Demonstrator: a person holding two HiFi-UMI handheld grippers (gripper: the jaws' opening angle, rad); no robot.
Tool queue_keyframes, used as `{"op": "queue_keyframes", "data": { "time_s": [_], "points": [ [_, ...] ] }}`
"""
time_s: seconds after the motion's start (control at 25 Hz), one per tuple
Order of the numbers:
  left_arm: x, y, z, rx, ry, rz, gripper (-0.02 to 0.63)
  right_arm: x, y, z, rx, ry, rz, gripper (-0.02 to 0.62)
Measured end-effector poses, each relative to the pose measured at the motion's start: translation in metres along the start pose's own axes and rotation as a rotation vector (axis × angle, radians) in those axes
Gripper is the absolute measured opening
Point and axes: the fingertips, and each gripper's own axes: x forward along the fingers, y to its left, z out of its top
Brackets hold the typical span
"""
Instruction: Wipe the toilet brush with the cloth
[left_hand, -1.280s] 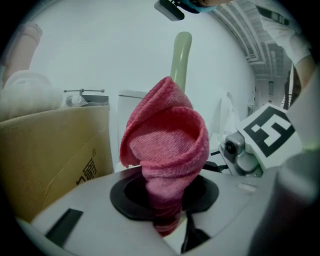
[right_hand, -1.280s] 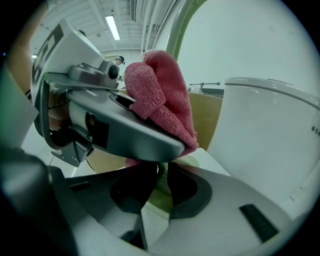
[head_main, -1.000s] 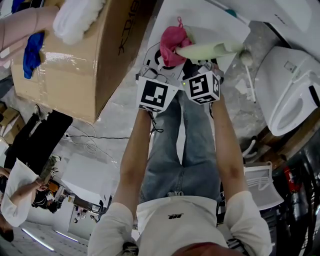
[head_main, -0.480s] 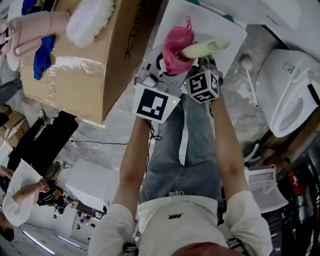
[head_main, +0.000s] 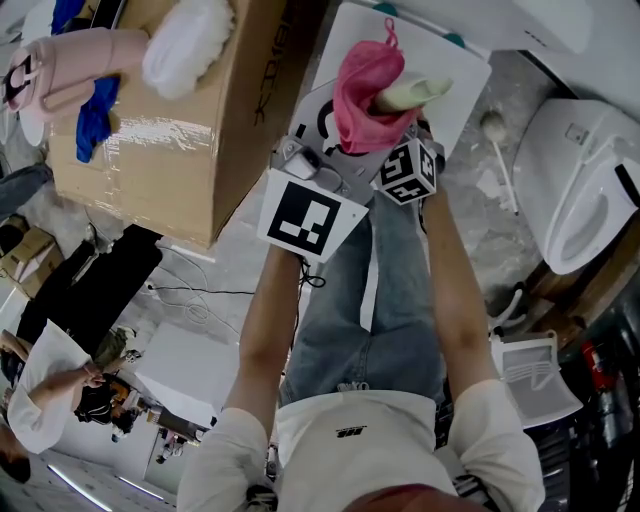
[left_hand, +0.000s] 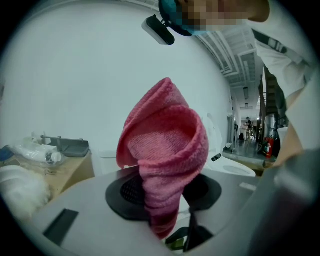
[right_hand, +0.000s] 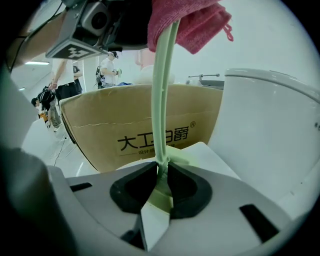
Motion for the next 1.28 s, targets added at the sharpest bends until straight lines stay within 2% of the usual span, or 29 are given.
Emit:
{"op": "queue_keyframes", "data": {
  "time_s": [0.36, 0.52, 0.76, 1.28],
  "points": [
    [0.005, -0.004, 0.03, 0.012, -0.035, -0.048, 0.192, 0.0, -0.001, 0.0, 0.013, 0.003, -0.004, 0.064],
    [0.003, -0.002, 0.032, 0.029, -0.05, -0.054, 0.192, 0.001, 0.0, 0.0, 0.009, 0.004, -0.007, 0.064],
    [-0.004, -0.002, 0.007, -0.008, -0.032, -0.053, 0.183, 0.0, 0.0, 0.0, 0.003, -0.007, -0.009, 0.064],
    [0.0, 0.001, -0.076, -0.117, 0.038, -0.012, 0.132, -0.002, 0.002, 0.006, -0.011, -0.036, -0.009, 0.064]
  ]
}}
